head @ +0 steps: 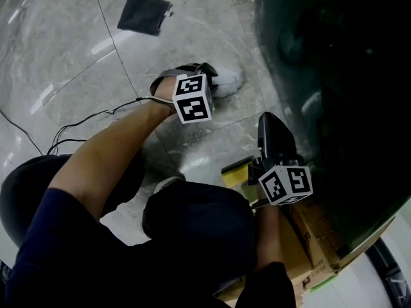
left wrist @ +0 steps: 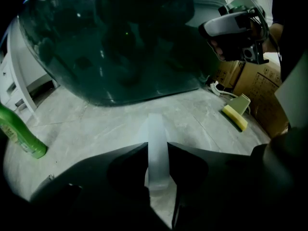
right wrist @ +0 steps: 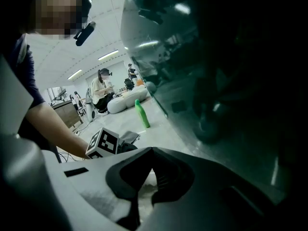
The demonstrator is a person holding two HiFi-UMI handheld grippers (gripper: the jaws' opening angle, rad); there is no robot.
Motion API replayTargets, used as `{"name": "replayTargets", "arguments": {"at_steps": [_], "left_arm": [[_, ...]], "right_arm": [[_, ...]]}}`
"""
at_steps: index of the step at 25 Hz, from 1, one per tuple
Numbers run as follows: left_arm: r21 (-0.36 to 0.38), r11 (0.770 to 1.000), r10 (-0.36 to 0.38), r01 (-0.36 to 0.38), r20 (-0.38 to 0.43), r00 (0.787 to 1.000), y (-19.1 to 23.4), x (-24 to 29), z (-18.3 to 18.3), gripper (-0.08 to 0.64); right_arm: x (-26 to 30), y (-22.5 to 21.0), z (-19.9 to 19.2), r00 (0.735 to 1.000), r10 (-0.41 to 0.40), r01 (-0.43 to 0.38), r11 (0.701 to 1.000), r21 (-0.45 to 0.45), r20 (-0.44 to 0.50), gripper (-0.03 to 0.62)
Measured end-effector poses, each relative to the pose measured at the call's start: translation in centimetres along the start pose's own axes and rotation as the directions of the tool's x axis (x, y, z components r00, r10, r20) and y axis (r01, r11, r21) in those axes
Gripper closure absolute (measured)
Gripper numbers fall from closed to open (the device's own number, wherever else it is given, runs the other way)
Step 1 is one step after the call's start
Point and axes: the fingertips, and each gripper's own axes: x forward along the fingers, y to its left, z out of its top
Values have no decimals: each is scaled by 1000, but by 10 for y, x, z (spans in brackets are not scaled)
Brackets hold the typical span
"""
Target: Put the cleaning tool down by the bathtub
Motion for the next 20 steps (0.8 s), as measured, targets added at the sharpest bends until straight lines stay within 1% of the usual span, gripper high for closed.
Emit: {"name": "replayTargets", "arguments": {"at_steps": [3,13,17,20], "left_arm": [[6,1000,0,0,-24,1000,0,5,-7,454],[-18,1000,3,-4,-28,1000,1,8,-11,453],[-32,999,-1,0,-20,1000,-1,7,-8,449],[-20,1000,0,0,-8,1000,-3,6,-1,422]], "right_arm": [[3,1,-2,1000,7,-7,1000,-4,-8,588],[5,2,-4,1000,24,-24,1000,-12,-15,588],[4,1,-4,1000,26,-26,1000,1,-8,588],[3,0,-3,1000,24,-24,1000,-1,-3,588]]}}
